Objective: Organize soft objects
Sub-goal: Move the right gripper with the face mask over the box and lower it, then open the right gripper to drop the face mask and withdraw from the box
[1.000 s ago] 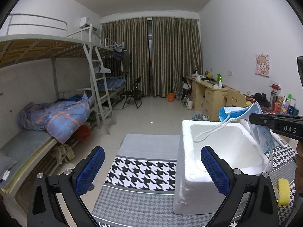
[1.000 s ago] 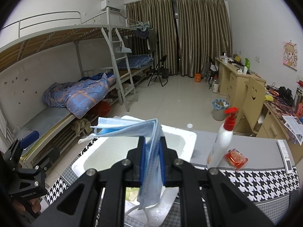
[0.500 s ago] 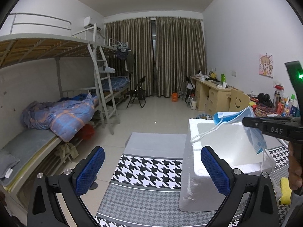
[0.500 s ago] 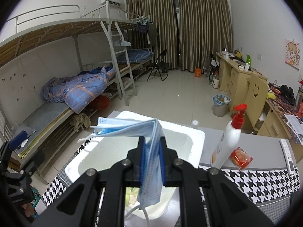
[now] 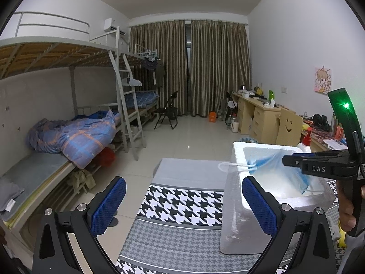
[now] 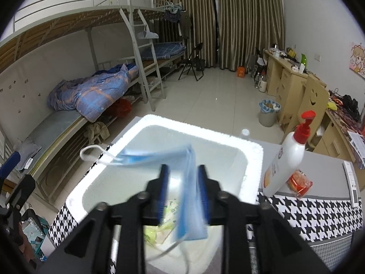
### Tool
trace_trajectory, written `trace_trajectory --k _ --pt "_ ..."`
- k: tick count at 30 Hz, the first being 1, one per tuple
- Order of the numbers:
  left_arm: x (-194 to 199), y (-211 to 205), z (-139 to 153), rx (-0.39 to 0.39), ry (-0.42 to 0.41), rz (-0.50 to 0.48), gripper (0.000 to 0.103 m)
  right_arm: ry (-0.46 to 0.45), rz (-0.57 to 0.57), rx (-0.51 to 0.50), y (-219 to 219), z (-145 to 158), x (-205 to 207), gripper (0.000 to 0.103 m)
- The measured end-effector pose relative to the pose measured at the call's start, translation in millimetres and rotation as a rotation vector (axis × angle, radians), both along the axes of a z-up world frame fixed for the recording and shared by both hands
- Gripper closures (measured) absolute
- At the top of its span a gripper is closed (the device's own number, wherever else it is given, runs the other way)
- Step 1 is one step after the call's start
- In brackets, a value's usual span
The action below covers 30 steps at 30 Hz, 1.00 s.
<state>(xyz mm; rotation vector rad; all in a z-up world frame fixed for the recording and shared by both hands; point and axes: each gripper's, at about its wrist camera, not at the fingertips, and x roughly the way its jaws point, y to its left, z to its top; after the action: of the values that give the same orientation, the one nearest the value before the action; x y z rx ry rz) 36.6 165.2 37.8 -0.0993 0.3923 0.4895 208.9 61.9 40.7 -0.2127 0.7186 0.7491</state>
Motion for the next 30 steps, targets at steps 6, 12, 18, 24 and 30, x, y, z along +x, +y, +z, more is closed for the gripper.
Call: trace_trajectory --k 6,12,18,24,30 --pt "-1.9 0.9 0.6 -0.001 -0.002 -0.001 0.001 -0.02 0.012 0.011 -2.1 4.8 -6.1 0.042" --pt "-2.1 -0.2 2.1 0.0 -0.006 -0.004 0.001 -0.025 0.02 0.021 -6.0 6.0 -9.0 0.042" --pt "-3.3 -6.7 2.7 0.004 -0.01 -0.009 0.001 -0.034 0.021 0.035 -11.5 9.8 -11.6 0.042" --pt "-6.0 -15.1 5.6 0.01 -0.017 -0.022 0.001 -0.045 0.019 0.046 -20.3 13.1 -17.1 0.041" --pt "-8.0 -23.3 6.6 0.019 -0.016 -0.032 0.001 -0.072 0.016 0.065 -27.9 18.4 -24.2 0.027"
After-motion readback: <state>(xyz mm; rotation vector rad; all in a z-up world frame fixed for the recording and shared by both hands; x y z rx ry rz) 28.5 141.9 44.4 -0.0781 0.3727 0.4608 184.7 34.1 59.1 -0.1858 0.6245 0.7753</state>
